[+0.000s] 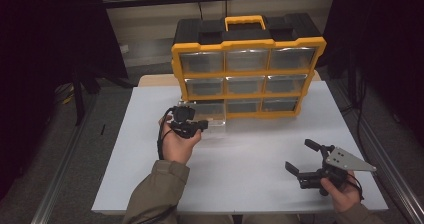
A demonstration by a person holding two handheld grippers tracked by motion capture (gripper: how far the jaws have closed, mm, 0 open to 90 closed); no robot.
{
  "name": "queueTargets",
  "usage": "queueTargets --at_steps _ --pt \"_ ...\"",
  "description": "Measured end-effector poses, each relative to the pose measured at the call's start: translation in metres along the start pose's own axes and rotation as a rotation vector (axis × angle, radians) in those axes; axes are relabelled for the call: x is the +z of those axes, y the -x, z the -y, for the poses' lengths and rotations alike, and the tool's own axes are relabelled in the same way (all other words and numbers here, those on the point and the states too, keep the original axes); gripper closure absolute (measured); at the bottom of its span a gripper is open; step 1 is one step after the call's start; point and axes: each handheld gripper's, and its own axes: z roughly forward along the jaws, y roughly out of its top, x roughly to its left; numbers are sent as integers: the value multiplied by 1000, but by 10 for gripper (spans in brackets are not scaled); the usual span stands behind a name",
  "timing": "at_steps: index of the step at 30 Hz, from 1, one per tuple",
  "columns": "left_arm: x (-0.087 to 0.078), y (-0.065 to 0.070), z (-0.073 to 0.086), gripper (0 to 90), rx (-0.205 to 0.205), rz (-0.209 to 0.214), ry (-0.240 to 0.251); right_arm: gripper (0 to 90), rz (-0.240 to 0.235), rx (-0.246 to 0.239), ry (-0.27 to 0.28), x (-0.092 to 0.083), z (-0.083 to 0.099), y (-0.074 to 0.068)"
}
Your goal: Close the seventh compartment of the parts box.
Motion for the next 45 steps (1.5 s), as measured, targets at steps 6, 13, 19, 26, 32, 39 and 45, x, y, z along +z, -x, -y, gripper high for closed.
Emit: queueTargets --at_steps 6,13,19,26,32,39,45 --pt "0 0 2 900 26 -4 -15 2 -1 -1 -1 0 0 0" --pt "1 1 3 900 31 -12 -6 2 3 7 5 0 0 -1" --pt "2 -1 1 900 33 -17 -3 2 -2 7 1 0 0 -1" --pt "4 0 0 900 31 -28 7 2 -3 0 -2 1 0 -1" --pt "9 -2 -3 900 32 -42 23 2 -1 1 -1 0 0 0" --pt "12 -3 -7 900 29 -48 26 2 -5 1 2 0 0 1" --pt "15 -4 -9 900 29 -57 33 2 -3 0 1 0 0 0"
